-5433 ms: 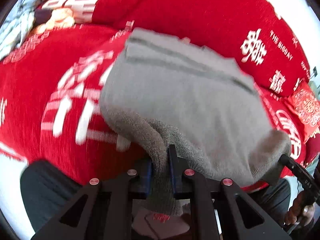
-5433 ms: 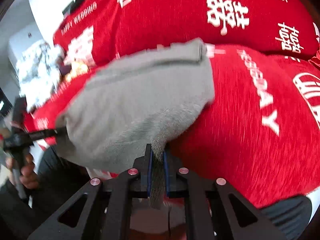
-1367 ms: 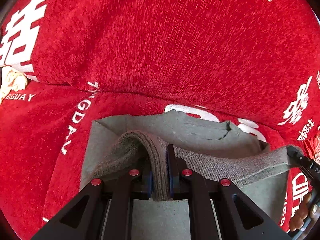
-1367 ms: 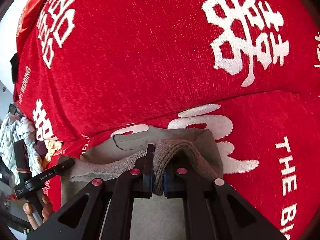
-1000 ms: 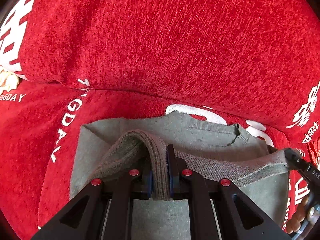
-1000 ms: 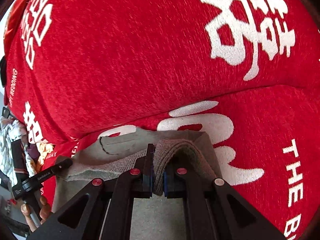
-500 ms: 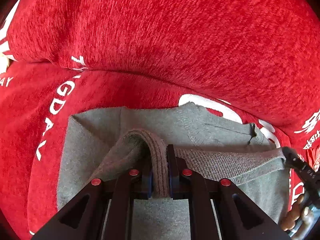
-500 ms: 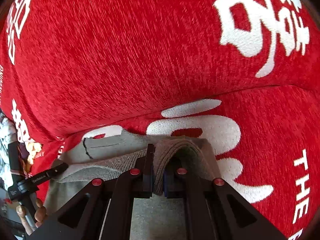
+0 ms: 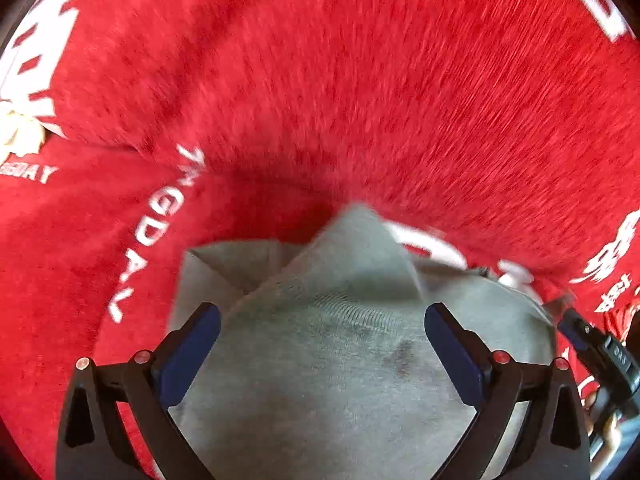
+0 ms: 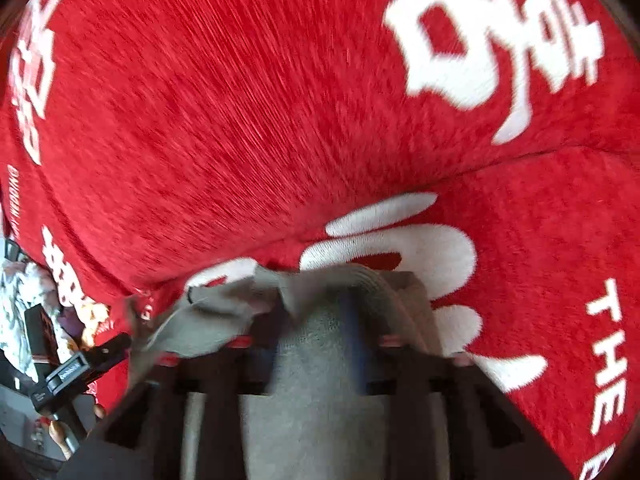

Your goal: Fold small clothes

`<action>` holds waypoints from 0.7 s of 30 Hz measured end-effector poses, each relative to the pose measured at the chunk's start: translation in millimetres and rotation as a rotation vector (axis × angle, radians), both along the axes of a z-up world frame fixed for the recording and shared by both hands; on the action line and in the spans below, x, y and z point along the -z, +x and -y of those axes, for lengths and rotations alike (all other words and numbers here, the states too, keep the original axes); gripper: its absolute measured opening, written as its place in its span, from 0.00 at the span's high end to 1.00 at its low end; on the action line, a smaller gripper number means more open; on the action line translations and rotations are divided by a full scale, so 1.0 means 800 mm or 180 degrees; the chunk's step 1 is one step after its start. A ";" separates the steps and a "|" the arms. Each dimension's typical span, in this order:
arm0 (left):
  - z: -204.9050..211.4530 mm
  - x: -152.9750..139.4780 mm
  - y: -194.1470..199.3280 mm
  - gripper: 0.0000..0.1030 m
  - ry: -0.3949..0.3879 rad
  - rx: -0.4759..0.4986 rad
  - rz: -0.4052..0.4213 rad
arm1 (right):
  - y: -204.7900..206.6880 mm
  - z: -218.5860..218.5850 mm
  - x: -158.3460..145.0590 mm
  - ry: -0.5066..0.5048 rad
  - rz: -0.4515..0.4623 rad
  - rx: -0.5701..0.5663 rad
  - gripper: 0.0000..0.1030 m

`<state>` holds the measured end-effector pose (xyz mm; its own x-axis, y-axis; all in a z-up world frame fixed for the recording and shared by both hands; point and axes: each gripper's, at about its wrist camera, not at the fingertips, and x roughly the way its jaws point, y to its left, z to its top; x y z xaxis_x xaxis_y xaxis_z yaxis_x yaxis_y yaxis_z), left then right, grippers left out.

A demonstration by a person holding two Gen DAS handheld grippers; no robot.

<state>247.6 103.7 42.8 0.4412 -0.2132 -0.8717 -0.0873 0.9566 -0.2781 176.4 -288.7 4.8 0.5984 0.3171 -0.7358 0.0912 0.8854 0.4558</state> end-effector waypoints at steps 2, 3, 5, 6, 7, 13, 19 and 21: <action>-0.005 -0.014 -0.008 0.01 0.0002 0.0033 0.0104 | -0.015 -0.003 -0.014 -0.0146 0.0148 -0.0050 0.41; -0.004 -0.017 -0.011 0.01 0.0060 0.0048 0.0157 | -0.021 -0.008 -0.021 -0.0241 0.0211 -0.0080 0.41; 0.012 -0.012 -0.010 0.01 0.0209 0.0172 0.0143 | -0.022 -0.024 -0.025 -0.0402 0.0217 -0.0195 0.41; 0.018 -0.008 -0.008 0.01 0.0255 0.0245 0.0112 | -0.017 -0.035 -0.023 -0.0474 0.0146 -0.0291 0.41; 0.028 -0.003 -0.007 0.01 0.0344 0.0319 0.0122 | -0.010 -0.047 -0.017 -0.0531 0.0043 -0.0407 0.41; 0.050 0.042 -0.022 0.01 0.0896 0.0500 0.0015 | 0.005 -0.057 0.028 -0.0934 -0.0315 -0.0415 0.41; 0.022 0.051 -0.072 0.01 0.0860 0.0464 0.0149 | -0.030 -0.040 0.038 -0.0996 -0.0296 -0.0325 0.41; 0.017 0.041 -0.087 0.01 0.0904 0.0418 0.0219 | -0.057 -0.046 0.025 -0.1065 -0.0196 -0.0327 0.41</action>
